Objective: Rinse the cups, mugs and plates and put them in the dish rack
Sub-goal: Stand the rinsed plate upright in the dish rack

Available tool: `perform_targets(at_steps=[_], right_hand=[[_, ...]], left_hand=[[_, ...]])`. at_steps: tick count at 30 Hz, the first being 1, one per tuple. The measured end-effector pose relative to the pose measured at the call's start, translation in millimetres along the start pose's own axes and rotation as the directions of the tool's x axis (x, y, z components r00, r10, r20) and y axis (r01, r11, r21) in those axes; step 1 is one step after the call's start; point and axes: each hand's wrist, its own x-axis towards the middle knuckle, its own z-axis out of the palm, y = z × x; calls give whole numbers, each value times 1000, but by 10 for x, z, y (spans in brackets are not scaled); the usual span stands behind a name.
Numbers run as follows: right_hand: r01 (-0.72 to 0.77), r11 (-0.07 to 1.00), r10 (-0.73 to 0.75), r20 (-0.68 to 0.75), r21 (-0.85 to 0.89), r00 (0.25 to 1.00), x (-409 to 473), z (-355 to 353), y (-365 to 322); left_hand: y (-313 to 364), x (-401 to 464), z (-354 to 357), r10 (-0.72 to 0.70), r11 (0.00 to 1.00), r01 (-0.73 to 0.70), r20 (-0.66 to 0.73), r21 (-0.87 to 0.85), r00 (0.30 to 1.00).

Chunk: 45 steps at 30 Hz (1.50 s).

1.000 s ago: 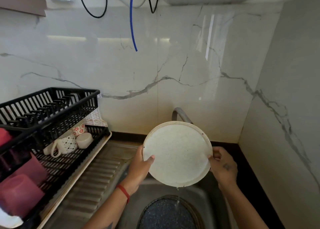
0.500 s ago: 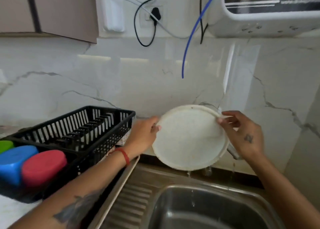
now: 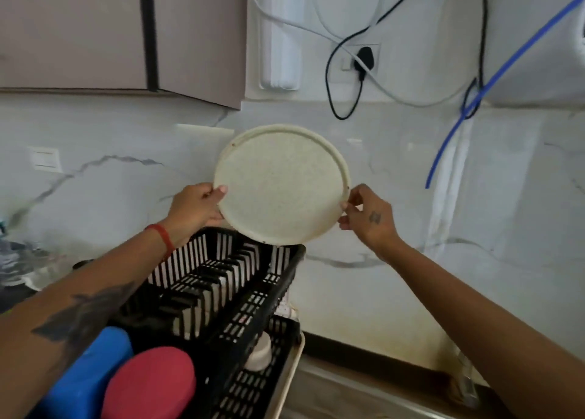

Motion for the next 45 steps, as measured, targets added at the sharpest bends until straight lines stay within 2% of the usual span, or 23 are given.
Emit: perform_targets(at_steps=[4,9,14,19,23,27,29,33,36,40,45], right_hand=[[86,985,-82,32,-151,996,338,539,-59],[106,975,-106,15,-195,994,616,1068,56],[114,956,-115,11,-272,993,737,1443,257],[83,954,-78,26,-288,997,774,1615,418],[87,961,-66,89,-262,994,779,1660,510],[110,958,-64,176,-265,982,711,1739,603],[98,951,-43,187,-292,981,702,1755,655],[169,906,-56,285,-387,957,678,1678,735],[172,926,-49,347,-335,937,679,1582,742],[135,953,-18,391,-273,920,603,1335,701],[165,948,-54,370,-273,928,330,747,650]], left_hand=[[-287,364,-193,8,995,5,-126,104,992],[-585,779,-216,-76,986,100,-179,131,981],[-942,1050,-183,-163,982,174,-131,74,978],[-1197,1189,-159,-190,978,192,-36,82,981],[-1308,1269,-167,-193,974,186,39,129,980],[-1422,1322,-122,-217,964,205,55,170,975],[-1455,1344,-83,-239,955,219,81,199,968],[-1495,1296,19,-336,903,274,145,330,931],[-1430,1206,108,-337,862,201,230,466,913],[-1125,1049,302,-233,760,-48,342,648,910],[-734,713,619,-91,663,-310,484,681,870]])
